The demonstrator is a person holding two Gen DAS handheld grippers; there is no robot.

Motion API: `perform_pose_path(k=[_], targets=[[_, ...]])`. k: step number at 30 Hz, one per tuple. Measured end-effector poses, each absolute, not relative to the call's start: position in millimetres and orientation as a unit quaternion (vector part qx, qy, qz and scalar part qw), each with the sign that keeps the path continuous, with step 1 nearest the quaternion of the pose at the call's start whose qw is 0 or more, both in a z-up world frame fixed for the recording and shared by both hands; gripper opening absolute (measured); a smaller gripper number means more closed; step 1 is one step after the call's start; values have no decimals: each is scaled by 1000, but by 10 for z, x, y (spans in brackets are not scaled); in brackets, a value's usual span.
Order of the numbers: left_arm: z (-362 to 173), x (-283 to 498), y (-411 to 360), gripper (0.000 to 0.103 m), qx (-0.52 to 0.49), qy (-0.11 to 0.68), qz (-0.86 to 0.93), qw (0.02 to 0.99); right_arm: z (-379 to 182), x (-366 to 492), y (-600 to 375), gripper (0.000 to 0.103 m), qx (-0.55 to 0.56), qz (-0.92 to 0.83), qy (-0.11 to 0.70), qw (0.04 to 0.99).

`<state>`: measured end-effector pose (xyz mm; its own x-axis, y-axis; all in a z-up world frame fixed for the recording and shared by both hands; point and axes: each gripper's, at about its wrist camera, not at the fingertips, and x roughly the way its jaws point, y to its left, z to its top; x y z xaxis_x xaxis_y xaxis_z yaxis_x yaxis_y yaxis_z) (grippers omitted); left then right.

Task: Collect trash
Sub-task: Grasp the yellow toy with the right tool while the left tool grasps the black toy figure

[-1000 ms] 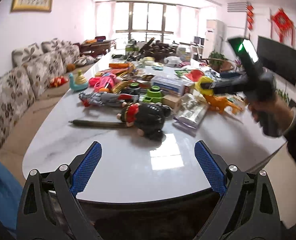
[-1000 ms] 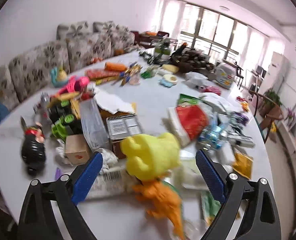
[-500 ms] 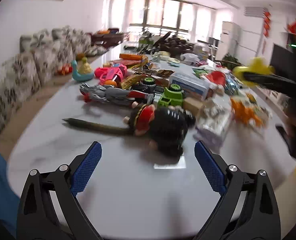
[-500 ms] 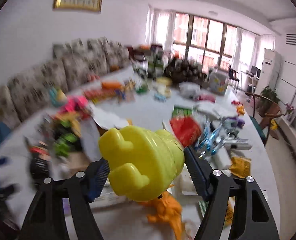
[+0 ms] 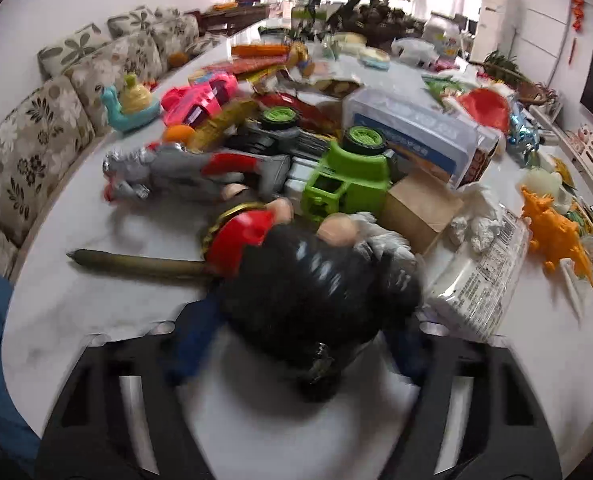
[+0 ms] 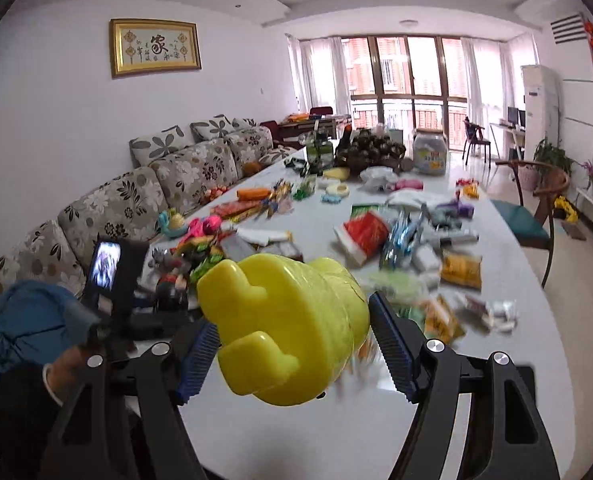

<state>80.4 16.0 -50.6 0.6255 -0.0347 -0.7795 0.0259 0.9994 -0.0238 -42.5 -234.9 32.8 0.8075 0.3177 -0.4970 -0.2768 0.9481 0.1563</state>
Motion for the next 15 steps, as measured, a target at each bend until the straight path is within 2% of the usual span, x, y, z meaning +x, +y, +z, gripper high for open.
perform_pose_path(k=[2,10,15], targets=[[-445,656,277,65,-28,405,-31,913,254,-496,-2322,71,46,161,271,948],[201,-483,296,64,18,232,-76,970,280,-736,-2159,71,33,183,260,948],[365,-1220,258,63,54,207,-127,969,329,-1130,-2090,71,46,221,264,938]])
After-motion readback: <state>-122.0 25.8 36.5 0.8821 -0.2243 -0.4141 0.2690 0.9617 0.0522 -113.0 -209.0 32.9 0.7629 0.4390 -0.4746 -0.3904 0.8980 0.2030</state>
